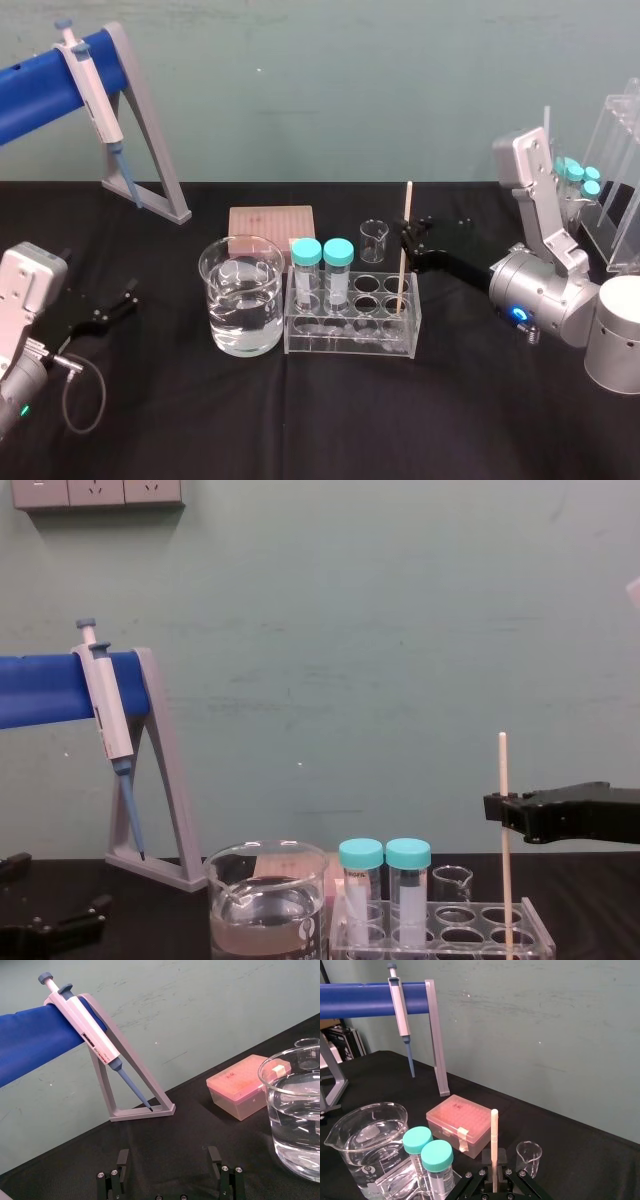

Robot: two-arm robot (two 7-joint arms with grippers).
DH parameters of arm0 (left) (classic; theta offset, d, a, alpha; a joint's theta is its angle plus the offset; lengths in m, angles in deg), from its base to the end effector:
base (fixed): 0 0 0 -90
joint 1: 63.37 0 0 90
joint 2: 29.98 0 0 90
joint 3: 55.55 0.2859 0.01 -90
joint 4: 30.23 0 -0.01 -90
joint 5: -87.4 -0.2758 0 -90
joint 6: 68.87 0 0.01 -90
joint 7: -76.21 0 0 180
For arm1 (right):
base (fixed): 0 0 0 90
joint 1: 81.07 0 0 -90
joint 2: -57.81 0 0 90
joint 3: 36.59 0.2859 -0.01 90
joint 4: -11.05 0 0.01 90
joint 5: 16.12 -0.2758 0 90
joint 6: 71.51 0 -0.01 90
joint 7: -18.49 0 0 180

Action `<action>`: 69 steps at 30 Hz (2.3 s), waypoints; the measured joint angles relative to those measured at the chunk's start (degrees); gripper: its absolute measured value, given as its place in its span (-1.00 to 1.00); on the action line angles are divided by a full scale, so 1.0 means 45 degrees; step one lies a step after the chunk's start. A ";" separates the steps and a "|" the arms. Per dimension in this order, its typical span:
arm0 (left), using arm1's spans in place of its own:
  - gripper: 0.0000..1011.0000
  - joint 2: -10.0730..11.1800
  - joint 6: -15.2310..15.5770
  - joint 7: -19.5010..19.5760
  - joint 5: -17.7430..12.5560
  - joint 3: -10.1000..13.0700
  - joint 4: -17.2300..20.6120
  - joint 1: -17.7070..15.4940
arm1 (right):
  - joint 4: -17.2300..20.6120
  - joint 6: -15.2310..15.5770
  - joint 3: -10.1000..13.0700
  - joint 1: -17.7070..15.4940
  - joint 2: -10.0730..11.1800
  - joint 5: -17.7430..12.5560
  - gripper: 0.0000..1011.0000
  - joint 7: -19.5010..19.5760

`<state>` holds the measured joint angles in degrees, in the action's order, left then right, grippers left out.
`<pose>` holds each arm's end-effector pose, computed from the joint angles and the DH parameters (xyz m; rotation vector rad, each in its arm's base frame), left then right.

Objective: Hold the thermometer with one hand and immerse one end into the beaker, then reinsert it into the test tube rack.

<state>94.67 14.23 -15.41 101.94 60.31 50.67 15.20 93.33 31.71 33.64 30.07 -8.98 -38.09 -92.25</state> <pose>0.3262 0.0891 -0.2926 0.3047 -0.2851 1.2480 0.3810 -0.0412 -0.2260 -0.1731 0.0294 -0.9646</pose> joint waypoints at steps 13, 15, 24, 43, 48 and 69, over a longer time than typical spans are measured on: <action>0.99 0.0000 0.0000 0.0000 0.0001 0.0000 0.0000 0.0001 | -0.0063 0.0085 0.0046 0.0000 -0.0051 0.0004 -0.34 0.0041; 0.99 0.0000 0.0000 0.0000 0.0000 0.0000 0.0000 0.0001 | -0.0054 0.0096 0.0058 -0.0009 -0.0061 0.0022 -0.18 0.0072; 0.99 0.0000 0.0000 0.0000 0.0000 0.0000 0.0000 0.0000 | -0.0020 0.0101 0.0121 -0.0051 -0.0072 0.0088 0.38 0.0159; 0.99 0.0000 0.0000 0.0000 0.0000 0.0000 0.0000 0.0001 | 0.0092 0.0114 0.0243 -0.0154 -0.0065 0.0226 0.98 0.0232; 0.99 0.0000 0.0000 0.0000 0.0000 0.0000 -0.0001 0.0001 | 0.0093 0.0221 0.0254 -0.0167 -0.0050 0.0285 0.98 0.0247; 0.99 0.0000 0.0000 0.0000 0.0000 0.0000 -0.0001 0.0001 | -0.0227 0.0348 0.0376 -0.0330 -0.0029 0.0319 0.98 0.0235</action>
<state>94.67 14.23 -15.41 101.94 60.31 50.67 15.20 92.31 33.28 35.33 28.58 -9.11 -36.66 -91.20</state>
